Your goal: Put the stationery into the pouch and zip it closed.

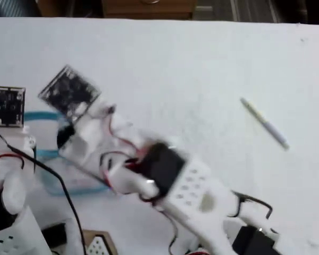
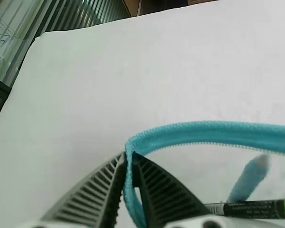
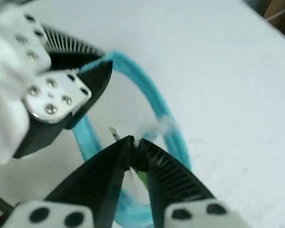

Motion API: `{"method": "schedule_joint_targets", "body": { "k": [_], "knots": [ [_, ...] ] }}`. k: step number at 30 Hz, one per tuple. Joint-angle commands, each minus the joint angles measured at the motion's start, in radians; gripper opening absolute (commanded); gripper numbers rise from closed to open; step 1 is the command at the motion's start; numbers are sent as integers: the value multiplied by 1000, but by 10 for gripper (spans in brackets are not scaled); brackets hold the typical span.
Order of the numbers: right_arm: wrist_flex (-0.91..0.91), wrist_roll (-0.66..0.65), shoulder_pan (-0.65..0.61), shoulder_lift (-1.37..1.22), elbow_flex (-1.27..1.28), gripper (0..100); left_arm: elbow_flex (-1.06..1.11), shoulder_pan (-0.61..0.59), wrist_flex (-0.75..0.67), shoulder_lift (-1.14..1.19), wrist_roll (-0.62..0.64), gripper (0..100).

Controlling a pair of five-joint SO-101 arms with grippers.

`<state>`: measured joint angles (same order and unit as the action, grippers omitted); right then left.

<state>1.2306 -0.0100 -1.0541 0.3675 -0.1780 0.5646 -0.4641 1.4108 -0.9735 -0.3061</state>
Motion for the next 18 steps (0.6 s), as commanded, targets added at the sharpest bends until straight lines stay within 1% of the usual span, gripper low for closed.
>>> {"method": "schedule_joint_targets", "body": {
  "k": [1,4,6,9,10,11,14,16,18],
  "knots": [
    [41,-3,79,5,-233,17,203,-13,35,39,12,23],
    [42,0,170,8,-333,17,203,-13,35,39,12,23],
    [48,-2,262,13,-379,17,203,-13,35,39,12,23],
    [130,-6,466,4,-417,18,203,-13,35,39,12,23],
    [154,-25,549,-1,-408,19,203,-13,35,39,12,23],
    [174,-74,625,-12,-387,23,203,-13,35,39,12,23],
    [228,-256,854,-79,-288,97,203,-13,35,39,12,23],
    [232,-299,986,-134,-241,170,203,-13,35,39,11,23],
    [237,-318,1079,-202,-199,233,203,-13,35,39,11,23]
  ]
}}
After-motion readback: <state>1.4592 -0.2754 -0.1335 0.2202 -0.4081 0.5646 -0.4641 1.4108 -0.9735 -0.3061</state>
